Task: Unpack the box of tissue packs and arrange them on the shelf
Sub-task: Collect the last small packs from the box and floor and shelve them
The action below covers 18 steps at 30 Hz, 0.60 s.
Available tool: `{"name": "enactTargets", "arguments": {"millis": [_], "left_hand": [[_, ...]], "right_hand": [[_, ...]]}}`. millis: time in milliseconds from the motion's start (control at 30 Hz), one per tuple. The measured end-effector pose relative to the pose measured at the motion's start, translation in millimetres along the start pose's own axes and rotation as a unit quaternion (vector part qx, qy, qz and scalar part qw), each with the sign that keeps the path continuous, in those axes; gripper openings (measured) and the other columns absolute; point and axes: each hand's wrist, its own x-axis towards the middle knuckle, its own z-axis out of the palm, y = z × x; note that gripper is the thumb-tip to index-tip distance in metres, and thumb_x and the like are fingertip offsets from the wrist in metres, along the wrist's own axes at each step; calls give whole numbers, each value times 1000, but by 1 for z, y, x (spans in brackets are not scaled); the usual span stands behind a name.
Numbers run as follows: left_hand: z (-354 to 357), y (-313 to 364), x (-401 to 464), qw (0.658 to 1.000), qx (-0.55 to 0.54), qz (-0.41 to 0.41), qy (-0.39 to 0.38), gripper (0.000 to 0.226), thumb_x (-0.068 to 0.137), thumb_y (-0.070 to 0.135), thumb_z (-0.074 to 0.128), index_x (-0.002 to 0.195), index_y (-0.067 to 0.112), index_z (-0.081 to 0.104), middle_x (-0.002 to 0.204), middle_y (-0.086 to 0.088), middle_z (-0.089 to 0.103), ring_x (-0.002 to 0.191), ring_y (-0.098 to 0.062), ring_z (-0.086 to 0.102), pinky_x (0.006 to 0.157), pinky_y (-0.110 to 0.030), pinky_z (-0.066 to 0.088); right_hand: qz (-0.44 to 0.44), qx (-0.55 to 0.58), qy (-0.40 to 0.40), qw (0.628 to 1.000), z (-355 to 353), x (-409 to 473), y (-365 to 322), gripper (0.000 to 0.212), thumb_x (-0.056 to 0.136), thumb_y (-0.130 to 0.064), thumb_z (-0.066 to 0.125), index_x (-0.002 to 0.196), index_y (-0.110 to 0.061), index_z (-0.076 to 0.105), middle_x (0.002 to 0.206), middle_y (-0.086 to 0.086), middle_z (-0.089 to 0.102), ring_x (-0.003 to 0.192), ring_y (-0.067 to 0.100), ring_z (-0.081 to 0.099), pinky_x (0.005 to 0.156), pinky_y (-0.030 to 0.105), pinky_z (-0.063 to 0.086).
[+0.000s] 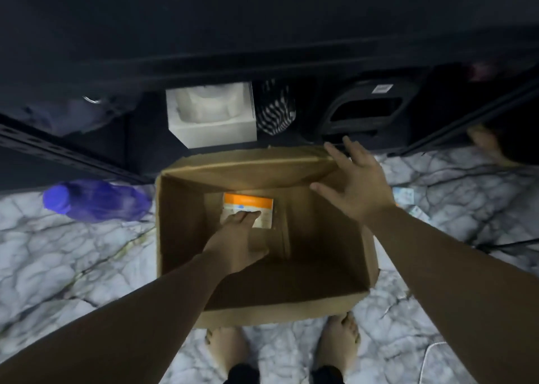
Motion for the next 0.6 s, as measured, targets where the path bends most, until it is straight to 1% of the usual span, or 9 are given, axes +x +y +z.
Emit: {"name": "enactTargets", "arguments": {"millis": [33,100,200,300,400,500,600], "left_hand": [[9,-6,14,1000,-2,-6,-3,97,85,53,77,162,24,27,165,-3,32,154,-25,27,121,-42,33],[24,-18,43,1000,-3,-11,4,98,84,54,78,162,21,27,164,-4,34,152,-26,31,120,-44,34],[45,-33,82,1000,6,-8,7,101,84,56,77,163,21,26,163,-3,34,149,-27,35,119,-46,36],[62,-45,117,999,42,-14,-3,105,82,53,80,164,22,21,167,-3,27,152,-26,28,122,-44,28],[77,-59,149,995,101,-8,3,112,77,49,84,164,25,18,168,-3,25,154,-25,23,127,-50,18],[91,-73,169,988,151,24,12,117,70,45,89,162,27,19,167,-2,24,155,-27,21,127,-57,11],[98,-81,178,982,185,40,13,113,69,41,89,160,28,24,160,-5,33,151,-30,28,126,-58,10]], "right_hand": [[-11,3,-11,1000,11,5,6,90,84,-79,58,161,-45,25,171,5,22,156,31,19,124,51,26],[-22,27,-10,999,29,8,14,90,84,-76,63,160,-47,25,170,6,23,153,33,25,121,52,33],[-32,54,36,997,44,7,18,90,83,-70,69,160,-45,30,164,7,29,146,32,36,115,48,42],[-38,74,65,994,48,11,19,92,78,-69,72,158,-39,37,159,7,34,142,29,43,109,45,48],[-45,77,70,994,50,12,23,92,78,-71,72,158,-38,38,159,5,34,141,26,43,105,38,47],[-45,86,72,993,51,11,23,94,77,-71,71,158,-37,38,160,4,33,142,20,40,102,27,39],[-42,89,72,993,53,12,22,97,75,-73,71,158,-37,38,160,3,33,142,18,40,102,25,37]]}}
